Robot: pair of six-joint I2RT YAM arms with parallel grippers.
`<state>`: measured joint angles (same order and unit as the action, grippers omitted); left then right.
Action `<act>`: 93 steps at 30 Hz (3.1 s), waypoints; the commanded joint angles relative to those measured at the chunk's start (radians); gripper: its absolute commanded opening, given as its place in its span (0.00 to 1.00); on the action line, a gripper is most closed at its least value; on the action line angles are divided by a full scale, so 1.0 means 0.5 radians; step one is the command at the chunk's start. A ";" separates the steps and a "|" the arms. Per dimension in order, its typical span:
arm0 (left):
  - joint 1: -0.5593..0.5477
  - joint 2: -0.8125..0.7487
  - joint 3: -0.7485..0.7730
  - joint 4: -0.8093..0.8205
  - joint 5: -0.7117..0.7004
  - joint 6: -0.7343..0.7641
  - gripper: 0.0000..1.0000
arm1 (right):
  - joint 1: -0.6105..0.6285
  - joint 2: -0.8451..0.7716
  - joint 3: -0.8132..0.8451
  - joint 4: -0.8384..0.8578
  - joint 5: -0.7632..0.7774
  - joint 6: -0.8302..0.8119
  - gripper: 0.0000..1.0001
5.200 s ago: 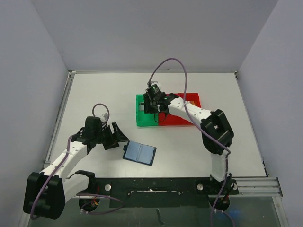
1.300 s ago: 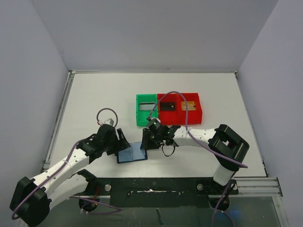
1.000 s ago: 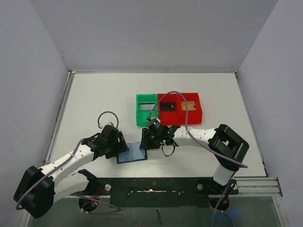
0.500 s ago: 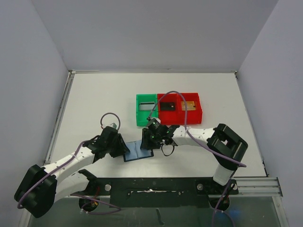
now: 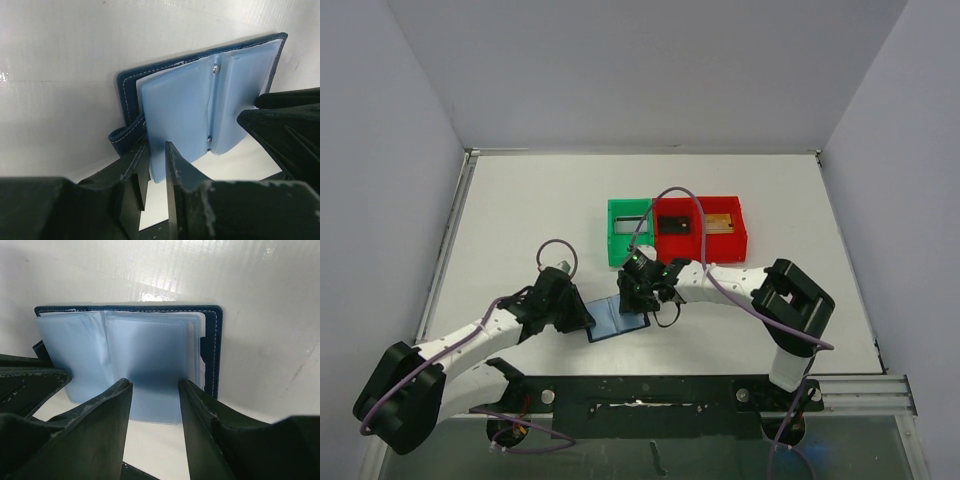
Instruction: Take the credit cards out of the card holder
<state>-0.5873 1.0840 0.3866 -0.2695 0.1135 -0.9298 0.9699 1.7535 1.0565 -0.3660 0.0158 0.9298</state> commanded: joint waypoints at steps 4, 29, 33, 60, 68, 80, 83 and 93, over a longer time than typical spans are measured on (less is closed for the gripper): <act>-0.011 0.116 -0.026 0.166 0.133 0.076 0.13 | 0.041 0.090 0.044 0.196 -0.165 -0.073 0.42; -0.010 0.126 -0.022 0.153 0.074 0.077 0.06 | -0.074 -0.309 0.021 0.006 0.074 -0.157 0.50; -0.010 0.118 -0.010 0.142 0.073 0.078 0.06 | -0.078 -0.224 0.031 -0.105 0.100 -0.155 0.51; -0.007 0.109 -0.002 0.152 0.096 0.085 0.06 | 0.086 -0.032 0.190 0.230 -0.274 -0.255 0.36; -0.007 0.059 -0.029 0.147 0.064 0.041 0.06 | 0.078 -0.018 0.132 0.488 -0.622 -0.243 0.41; -0.002 -0.207 -0.031 -0.065 -0.129 -0.095 0.13 | 0.051 -0.095 0.021 0.716 -0.845 -0.191 0.44; 0.001 -0.295 -0.029 -0.117 -0.164 -0.122 0.15 | 0.014 -0.166 -0.022 0.723 -0.823 -0.173 0.44; 0.003 -0.505 0.136 -0.353 -0.335 -0.152 0.38 | -0.109 -0.312 -0.088 0.237 -0.192 -0.108 0.46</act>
<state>-0.5873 0.8795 0.3698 -0.4141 -0.0002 -0.9989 0.9390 1.6455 1.0275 -0.1272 -0.2501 0.8501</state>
